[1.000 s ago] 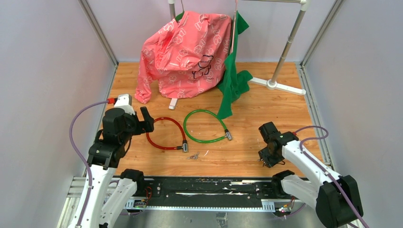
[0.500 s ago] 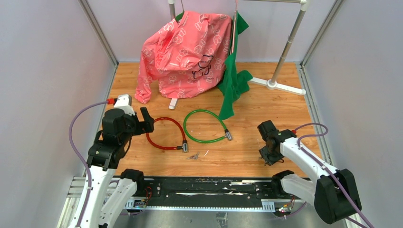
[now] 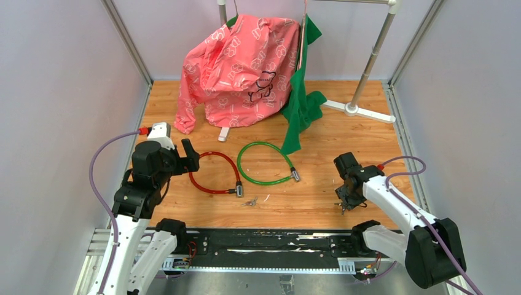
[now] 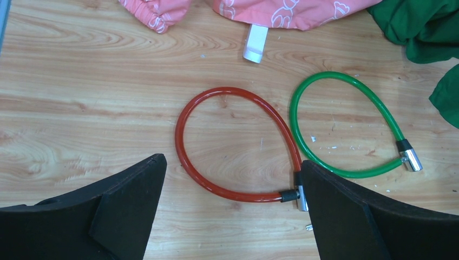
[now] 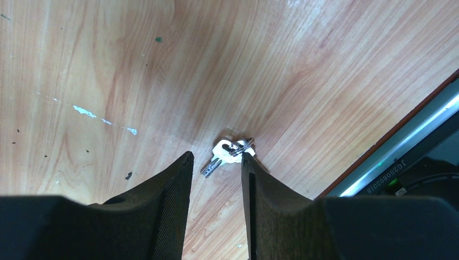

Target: Unlock with the key

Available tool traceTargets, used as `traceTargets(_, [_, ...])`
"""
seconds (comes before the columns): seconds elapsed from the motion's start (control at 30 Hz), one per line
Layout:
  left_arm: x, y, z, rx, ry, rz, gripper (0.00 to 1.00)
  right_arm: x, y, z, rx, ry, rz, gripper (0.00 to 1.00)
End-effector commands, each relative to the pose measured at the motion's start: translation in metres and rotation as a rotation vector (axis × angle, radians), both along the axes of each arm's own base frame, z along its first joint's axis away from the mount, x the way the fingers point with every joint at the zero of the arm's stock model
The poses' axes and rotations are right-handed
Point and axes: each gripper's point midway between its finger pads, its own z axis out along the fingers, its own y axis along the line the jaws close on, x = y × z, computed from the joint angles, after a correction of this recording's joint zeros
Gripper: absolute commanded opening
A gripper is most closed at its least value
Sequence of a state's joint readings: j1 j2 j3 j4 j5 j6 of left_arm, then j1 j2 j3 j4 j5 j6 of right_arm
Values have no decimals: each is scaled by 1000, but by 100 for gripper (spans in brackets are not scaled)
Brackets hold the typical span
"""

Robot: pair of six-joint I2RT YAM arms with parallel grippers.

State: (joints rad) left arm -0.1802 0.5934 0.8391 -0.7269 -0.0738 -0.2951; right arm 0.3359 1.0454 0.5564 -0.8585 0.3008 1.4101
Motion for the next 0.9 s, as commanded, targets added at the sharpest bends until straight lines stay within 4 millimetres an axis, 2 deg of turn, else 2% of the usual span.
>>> traceTargets(0.0, [1,-2,1,7,-17,-16,99,-4,-13,-1,-45,14,-53,40])
traceTargets(0.23, [2,-3,0,7,-15,-20,99,-6,-15,-8,-53,36,-83,36])
traceTargets(0.53, [1,-3,1,8,-15,-19,99,-21,-15,-21,-43,79,-94,33])
traceTargets(0.87, [1,-2,0,10,-14,-17,99,-25,-12,-35,-21,83,-82,21])
